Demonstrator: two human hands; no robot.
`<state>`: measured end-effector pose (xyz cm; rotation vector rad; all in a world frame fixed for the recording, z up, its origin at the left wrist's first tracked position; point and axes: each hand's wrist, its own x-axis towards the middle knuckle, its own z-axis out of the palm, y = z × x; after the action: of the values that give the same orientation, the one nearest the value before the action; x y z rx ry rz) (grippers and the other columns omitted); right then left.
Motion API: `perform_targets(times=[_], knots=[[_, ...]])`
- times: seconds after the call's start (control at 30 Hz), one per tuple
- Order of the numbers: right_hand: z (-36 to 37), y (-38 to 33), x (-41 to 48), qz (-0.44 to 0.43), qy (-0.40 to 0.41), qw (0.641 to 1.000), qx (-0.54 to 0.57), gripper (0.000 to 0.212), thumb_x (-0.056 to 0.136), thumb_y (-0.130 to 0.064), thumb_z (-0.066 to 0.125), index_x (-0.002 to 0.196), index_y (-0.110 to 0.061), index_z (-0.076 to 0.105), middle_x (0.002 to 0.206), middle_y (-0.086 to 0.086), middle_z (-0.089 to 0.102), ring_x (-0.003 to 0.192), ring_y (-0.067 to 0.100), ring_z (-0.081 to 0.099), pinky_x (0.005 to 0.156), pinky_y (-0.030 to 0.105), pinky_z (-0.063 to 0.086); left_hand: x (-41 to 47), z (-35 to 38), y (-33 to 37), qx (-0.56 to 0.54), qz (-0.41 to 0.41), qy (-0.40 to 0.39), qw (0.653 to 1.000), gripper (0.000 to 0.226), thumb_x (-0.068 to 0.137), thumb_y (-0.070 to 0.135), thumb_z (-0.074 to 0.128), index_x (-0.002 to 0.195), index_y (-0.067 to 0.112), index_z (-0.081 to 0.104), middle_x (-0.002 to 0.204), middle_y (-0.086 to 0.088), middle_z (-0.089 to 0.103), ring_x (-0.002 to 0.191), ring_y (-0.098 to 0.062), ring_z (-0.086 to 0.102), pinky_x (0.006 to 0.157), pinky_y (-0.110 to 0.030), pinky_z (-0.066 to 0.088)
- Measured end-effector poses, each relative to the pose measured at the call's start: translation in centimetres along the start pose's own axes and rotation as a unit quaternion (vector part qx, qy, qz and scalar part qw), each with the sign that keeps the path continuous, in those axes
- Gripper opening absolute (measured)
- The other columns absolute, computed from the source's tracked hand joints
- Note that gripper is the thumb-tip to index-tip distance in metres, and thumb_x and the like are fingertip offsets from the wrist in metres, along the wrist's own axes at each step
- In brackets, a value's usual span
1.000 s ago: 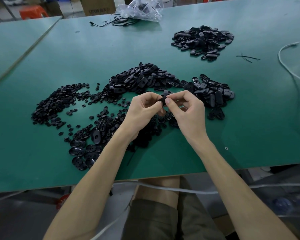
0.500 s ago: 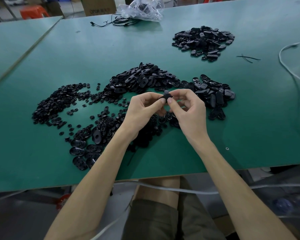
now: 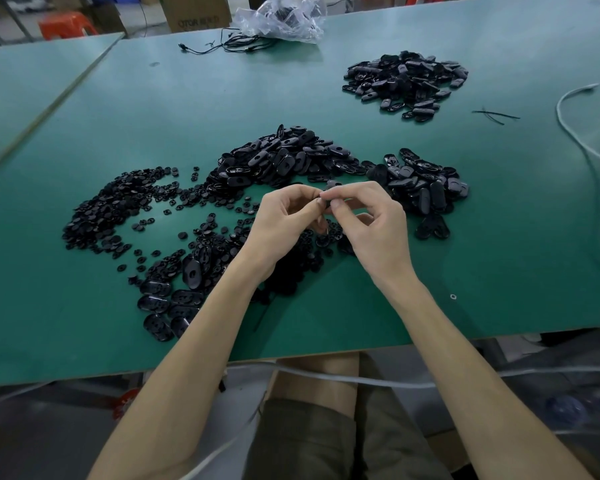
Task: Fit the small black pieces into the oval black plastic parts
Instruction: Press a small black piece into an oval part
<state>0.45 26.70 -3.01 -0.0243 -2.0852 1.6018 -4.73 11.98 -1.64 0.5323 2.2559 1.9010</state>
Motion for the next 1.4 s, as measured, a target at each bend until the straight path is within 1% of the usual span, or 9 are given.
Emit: perform_targets(times=[0.23,0.4,0.5,0.6,0.73,0.87,1.03,1.17,1.4], knots=[[0.0,-0.2,0.1,0.000,0.037,0.999,0.007,0.028,0.096,-0.001,0.062,0.111,-0.018,0.078,0.116,-0.003,0.064,0.093,0.011,0.069,0.072,0.028,0.057,0.2,-0.2,-0.2,0.003,0.033,0.058,0.998,0.018,0.102,0.008,0.064,0.116,0.003,0.073,0.101,-0.012,0.078,0.087,-0.018,0.074,0.085,-0.031,0.061],[-0.1,0.2,0.3,0.044,0.118,0.992,-0.002,0.042,0.099,-0.004,0.059,0.140,-0.014,0.059,0.131,-0.003,0.041,0.099,0.007,0.062,0.076,0.016,0.053,0.5,-1.2,-0.8,0.177,0.042,0.174,0.968,0.020,0.101,0.003,0.060,0.110,0.015,0.073,0.105,0.007,0.074,0.097,-0.005,0.066,0.086,-0.016,0.053],[-0.2,0.3,0.5,0.074,0.140,0.987,-0.022,0.054,0.100,-0.003,0.058,0.153,-0.010,0.045,0.145,0.005,0.032,0.108,0.006,0.059,0.083,0.017,0.054,0.3,-1.0,-1.3,0.279,0.037,0.132,0.950,0.019,0.098,0.007,0.064,0.111,0.017,0.073,0.106,0.004,0.069,0.102,-0.014,0.060,0.096,-0.024,0.048],[-0.2,0.1,0.4,0.078,0.137,0.987,-0.029,0.053,0.100,-0.003,0.059,0.151,-0.011,0.048,0.147,0.005,0.033,0.113,0.006,0.058,0.086,0.017,0.054,0.3,-0.6,-1.8,0.355,0.038,0.090,0.930,0.014,0.098,0.022,0.070,0.111,0.024,0.075,0.111,0.007,0.061,0.110,-0.014,0.047,0.101,-0.028,0.027],[-0.1,0.2,0.3,0.051,0.080,0.994,-0.061,0.032,0.098,-0.004,0.062,0.127,-0.015,0.068,0.130,0.000,0.051,0.111,0.006,0.060,0.088,0.020,0.054,0.5,-0.6,-2.2,0.385,0.045,0.085,0.918,0.014,0.099,0.031,0.069,0.112,0.029,0.076,0.109,0.012,0.055,0.109,-0.008,0.038,0.092,-0.025,0.016],[0.2,0.7,0.2,0.028,-0.004,0.991,-0.131,0.030,0.099,-0.012,0.067,0.128,-0.016,0.069,0.127,-0.004,0.058,0.122,0.016,0.055,0.100,0.034,0.052,0.5,-0.6,-2.1,0.388,0.051,0.101,0.915,0.010,0.099,0.031,0.069,0.106,0.030,0.077,0.106,0.014,0.056,0.107,-0.009,0.044,0.088,-0.026,0.016],[0.5,0.9,0.1,0.004,-0.093,0.970,-0.224,0.054,0.104,-0.022,0.061,0.156,-0.018,0.046,0.156,-0.006,0.048,0.148,0.013,0.028,0.125,0.032,0.025,0.5,-0.7,-2.1,0.417,0.055,0.138,0.896,0.030,0.106,0.013,0.054,0.126,0.026,0.072,0.131,0.010,0.060,0.122,-0.013,0.045,0.090,-0.027,0.018],[1.0,1.5,0.3,0.004,-0.170,0.927,-0.335,0.065,0.110,-0.038,0.048,0.166,-0.021,0.022,0.171,-0.008,0.026,0.160,0.012,0.008,0.130,0.035,0.008,0.5,-0.6,-2.3,0.457,0.046,0.086,0.884,0.040,0.108,0.012,0.047,0.143,0.025,0.061,0.152,0.012,0.052,0.140,-0.013,0.040,0.099,-0.032,0.020],[1.0,1.5,0.1,-0.008,-0.139,0.932,-0.335,0.057,0.105,-0.031,0.058,0.157,-0.014,0.041,0.154,0.001,0.048,0.143,0.023,0.030,0.123,0.034,0.024,0.5,-0.9,-2.2,0.414,0.042,0.125,0.900,0.026,0.104,0.022,0.060,0.124,0.030,0.073,0.131,0.012,0.068,0.125,-0.010,0.051,0.090,-0.032,0.019]])
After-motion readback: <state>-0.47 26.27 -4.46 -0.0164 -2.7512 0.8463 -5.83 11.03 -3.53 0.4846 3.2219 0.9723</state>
